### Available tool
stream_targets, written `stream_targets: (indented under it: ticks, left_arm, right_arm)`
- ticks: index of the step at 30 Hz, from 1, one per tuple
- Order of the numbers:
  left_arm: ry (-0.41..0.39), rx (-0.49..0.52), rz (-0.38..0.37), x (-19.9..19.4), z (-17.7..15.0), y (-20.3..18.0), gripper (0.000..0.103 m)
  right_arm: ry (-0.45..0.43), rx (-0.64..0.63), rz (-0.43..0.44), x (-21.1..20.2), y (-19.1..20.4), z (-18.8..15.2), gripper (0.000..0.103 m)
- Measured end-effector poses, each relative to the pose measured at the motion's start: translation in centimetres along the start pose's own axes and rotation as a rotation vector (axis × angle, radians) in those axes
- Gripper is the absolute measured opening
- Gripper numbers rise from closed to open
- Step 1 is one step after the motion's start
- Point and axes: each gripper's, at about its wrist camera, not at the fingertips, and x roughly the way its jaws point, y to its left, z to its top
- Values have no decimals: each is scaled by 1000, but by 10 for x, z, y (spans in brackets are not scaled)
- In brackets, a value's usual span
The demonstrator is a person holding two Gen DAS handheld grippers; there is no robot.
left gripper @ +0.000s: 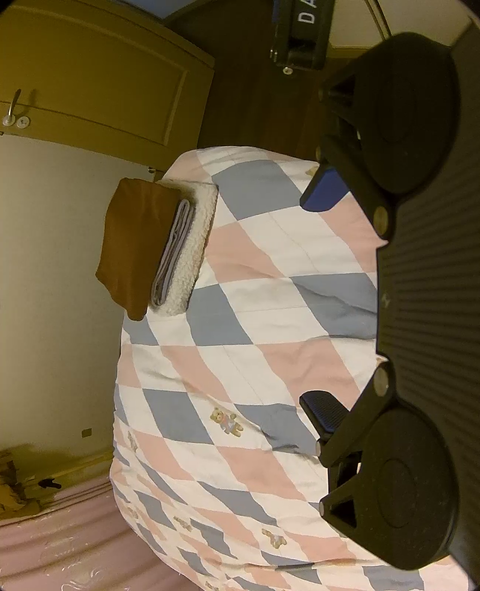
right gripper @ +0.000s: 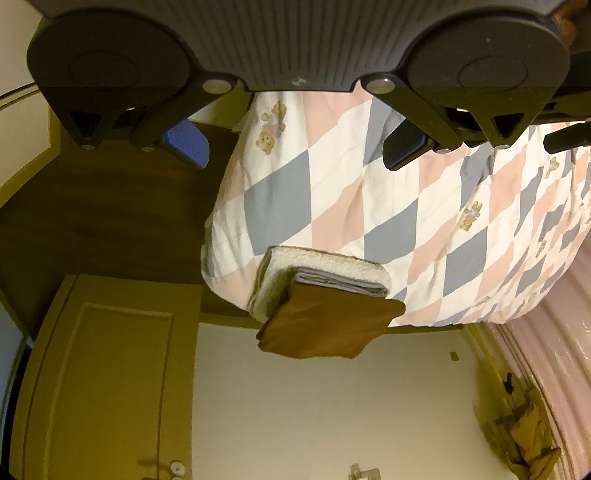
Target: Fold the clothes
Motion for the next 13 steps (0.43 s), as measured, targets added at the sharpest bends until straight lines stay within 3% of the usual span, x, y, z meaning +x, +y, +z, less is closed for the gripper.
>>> stream_targets:
  ticks: [13]
  left_arm:
    - [-24,-14,15,28,43,-5,102]
  right_arm:
    - [50,-37,19,41,-1,36,103]
